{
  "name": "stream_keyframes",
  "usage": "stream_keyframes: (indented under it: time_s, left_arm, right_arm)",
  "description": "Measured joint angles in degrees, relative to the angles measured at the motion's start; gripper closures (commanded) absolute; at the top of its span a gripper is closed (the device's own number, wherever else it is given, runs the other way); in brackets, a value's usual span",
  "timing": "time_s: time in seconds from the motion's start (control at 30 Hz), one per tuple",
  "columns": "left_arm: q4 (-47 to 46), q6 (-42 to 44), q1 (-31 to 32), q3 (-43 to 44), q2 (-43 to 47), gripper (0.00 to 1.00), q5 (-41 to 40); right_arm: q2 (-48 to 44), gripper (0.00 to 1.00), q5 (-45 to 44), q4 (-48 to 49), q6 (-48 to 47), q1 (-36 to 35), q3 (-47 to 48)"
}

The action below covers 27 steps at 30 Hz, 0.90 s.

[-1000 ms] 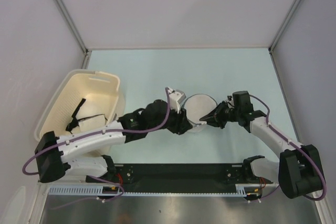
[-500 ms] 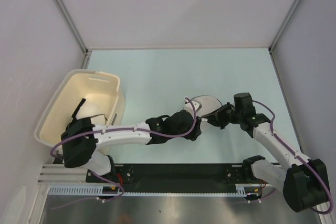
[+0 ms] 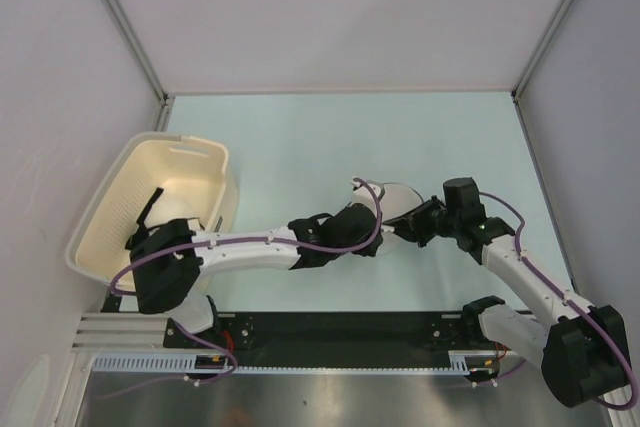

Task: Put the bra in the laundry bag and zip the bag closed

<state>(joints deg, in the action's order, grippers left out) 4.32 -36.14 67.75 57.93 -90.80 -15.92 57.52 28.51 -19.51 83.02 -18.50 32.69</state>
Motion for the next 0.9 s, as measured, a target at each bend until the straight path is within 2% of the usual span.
stream_keyframes:
  time_s: [0.03,0.13,0.27,0.43,0.53,0.7,0.87,0.9]
  left_arm:
    - [0.1,-0.2,-0.5,0.0,-0.2,0.87,0.0]
    - [0.0,-1.6,-1.9,0.0,-0.3,1.00,1.4]
    - [-0.3,-1.8,-3.1,-0.1,-0.3,1.00,4.2]
    - [-2.6,-1.8,-5.9,-3.8,2.3,1.00,12.3]
    - [-4.2,-1.8,-9.7,-7.8,5.5,1.00,18.0]
    - [-6.8,-1.4,-14.9,-12.3,8.4,1.00,26.2]
    - [-8.6,-0.6,-20.2,-12.9,8.3,1.00,35.4]
    - [-9.4,-0.3,-21.0,-12.9,8.0,1.00,37.6]
  right_arm:
    - [0.0,0.88,-0.1,0.0,0.0,-0.1,0.0]
    - [0.0,0.92,-0.6,0.0,0.0,-0.2,0.0]
    - [0.0,1.00,-1.1,0.0,-0.9,-0.1,0.0]
    - [0.4,1.00,-1.0,-0.1,-5.3,0.5,0.0]
    - [1.6,1.00,0.0,-0.5,-9.6,1.6,0.0]
    - [4.6,1.00,5.2,-0.2,-17.9,4.7,0.8]
    - [11.1,1.00,10.7,0.1,-28.7,8.2,4.8]
    - [12.7,0.98,11.3,-0.4,-30.8,8.6,6.1]
